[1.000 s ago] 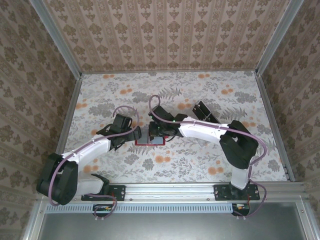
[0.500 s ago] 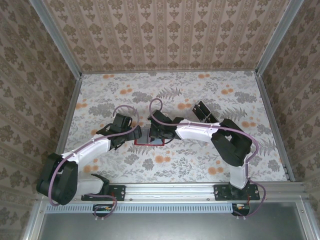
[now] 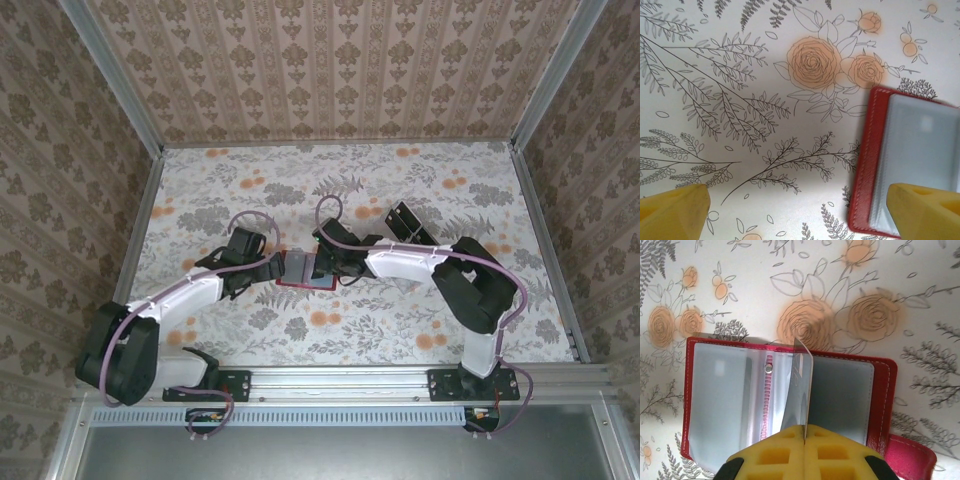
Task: Put the credit cards into the card holder
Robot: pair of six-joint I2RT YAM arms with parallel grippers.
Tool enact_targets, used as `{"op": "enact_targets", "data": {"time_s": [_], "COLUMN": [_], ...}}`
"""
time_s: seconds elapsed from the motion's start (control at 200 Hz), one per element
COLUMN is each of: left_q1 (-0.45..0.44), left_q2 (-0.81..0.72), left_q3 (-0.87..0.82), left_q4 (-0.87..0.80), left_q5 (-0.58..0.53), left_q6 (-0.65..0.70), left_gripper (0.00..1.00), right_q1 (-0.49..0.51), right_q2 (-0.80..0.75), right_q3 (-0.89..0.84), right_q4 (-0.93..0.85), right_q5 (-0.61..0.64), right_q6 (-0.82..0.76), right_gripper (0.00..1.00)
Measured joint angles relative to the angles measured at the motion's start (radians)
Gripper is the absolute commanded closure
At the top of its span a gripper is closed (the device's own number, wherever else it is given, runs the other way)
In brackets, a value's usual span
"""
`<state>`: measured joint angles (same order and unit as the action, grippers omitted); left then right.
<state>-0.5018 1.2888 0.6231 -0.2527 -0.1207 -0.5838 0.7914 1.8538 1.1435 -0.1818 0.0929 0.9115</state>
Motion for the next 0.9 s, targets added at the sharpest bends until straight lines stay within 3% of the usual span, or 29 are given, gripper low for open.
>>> {"op": "enact_targets", "data": {"time_s": [0.485,0.9], "left_q1": [-0.008,-0.025], "left_q2": [0.197,0.204], "left_q3": [0.113,0.084], "left_q4": [0.091,0.156], "left_q5": [0.100,0.154], "left_q6": [0.047,0.087], "left_gripper": [0.00,0.00], "right_q1": [-0.054,-0.063], "right_q2": [0.004,0.011], "right_q3": [-0.004,0.000], "right_q4": [0.019,0.019], "right_q5": [-0.129,-0.154], "right_q6": [-0.106,-0.124], "right_gripper": [1.00,1.00]}}
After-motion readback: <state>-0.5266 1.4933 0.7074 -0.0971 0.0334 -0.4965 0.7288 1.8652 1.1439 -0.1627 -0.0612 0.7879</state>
